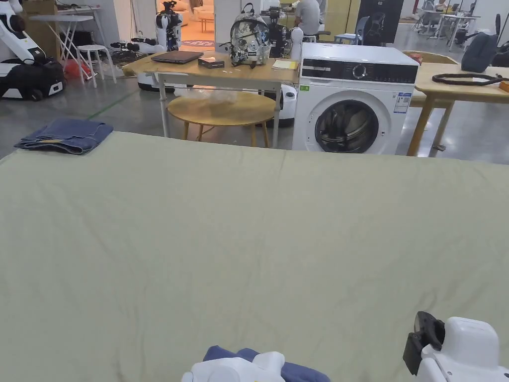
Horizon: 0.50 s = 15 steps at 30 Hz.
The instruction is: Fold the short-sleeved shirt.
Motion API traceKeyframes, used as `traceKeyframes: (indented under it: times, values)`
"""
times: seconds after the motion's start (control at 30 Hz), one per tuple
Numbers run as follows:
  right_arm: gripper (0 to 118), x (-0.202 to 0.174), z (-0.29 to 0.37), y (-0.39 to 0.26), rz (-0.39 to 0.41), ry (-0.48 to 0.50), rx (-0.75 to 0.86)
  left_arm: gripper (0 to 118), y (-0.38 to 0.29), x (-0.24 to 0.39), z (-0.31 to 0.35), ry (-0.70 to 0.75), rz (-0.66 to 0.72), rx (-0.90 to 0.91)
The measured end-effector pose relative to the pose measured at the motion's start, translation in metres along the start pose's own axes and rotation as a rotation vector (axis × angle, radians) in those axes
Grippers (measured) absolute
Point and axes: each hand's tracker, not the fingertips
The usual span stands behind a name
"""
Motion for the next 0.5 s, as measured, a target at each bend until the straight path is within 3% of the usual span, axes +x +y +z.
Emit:
traceKeyframes:
  times: [0.13,0.27,0.5]
  values:
    - [0,-0.004,-0.001,0.003,0.002,0.007,0.016,0,0.006,0.019,0.03,0.057,-0.129,0.092]
    - [0,-0.01,-0.005,0.006,0.005,0.014,0.043,0,0.016,0.021,0.077,0.13,-0.213,0.297]
    - [0,-0.025,-0.007,0.019,0.012,0.026,0.114,0,0.028,0.009,0.15,0.455,-0.371,0.749]
